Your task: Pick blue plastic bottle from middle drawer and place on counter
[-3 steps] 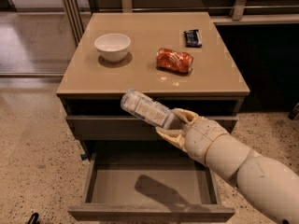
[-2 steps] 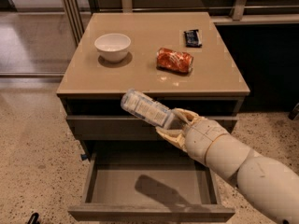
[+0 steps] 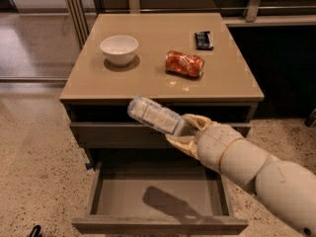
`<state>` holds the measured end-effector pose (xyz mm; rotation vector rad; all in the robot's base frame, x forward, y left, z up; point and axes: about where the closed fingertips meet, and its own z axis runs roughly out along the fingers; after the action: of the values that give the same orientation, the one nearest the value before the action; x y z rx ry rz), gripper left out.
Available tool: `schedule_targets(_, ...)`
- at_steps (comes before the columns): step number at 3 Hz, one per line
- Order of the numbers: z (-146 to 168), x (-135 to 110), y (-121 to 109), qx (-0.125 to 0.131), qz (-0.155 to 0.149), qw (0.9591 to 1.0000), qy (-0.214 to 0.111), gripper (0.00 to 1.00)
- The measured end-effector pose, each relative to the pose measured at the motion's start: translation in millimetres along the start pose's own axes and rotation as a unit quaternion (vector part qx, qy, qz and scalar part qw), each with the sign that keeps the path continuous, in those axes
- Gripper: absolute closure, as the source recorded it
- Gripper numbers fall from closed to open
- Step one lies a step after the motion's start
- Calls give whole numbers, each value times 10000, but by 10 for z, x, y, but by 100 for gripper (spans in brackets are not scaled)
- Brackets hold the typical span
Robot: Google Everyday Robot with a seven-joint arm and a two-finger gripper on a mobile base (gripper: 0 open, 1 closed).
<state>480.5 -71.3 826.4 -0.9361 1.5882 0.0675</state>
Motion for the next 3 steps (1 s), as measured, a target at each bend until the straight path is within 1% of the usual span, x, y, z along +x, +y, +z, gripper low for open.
schedule_targets(1, 249, -214, -245, -225, -189, 9996, -47, 100)
schedule_targets(2, 452, -387, -461, -379, -363, 9986, -61, 100)
schedule_targets(3, 713, -390, -669, -566, -337, 9978, 104, 100)
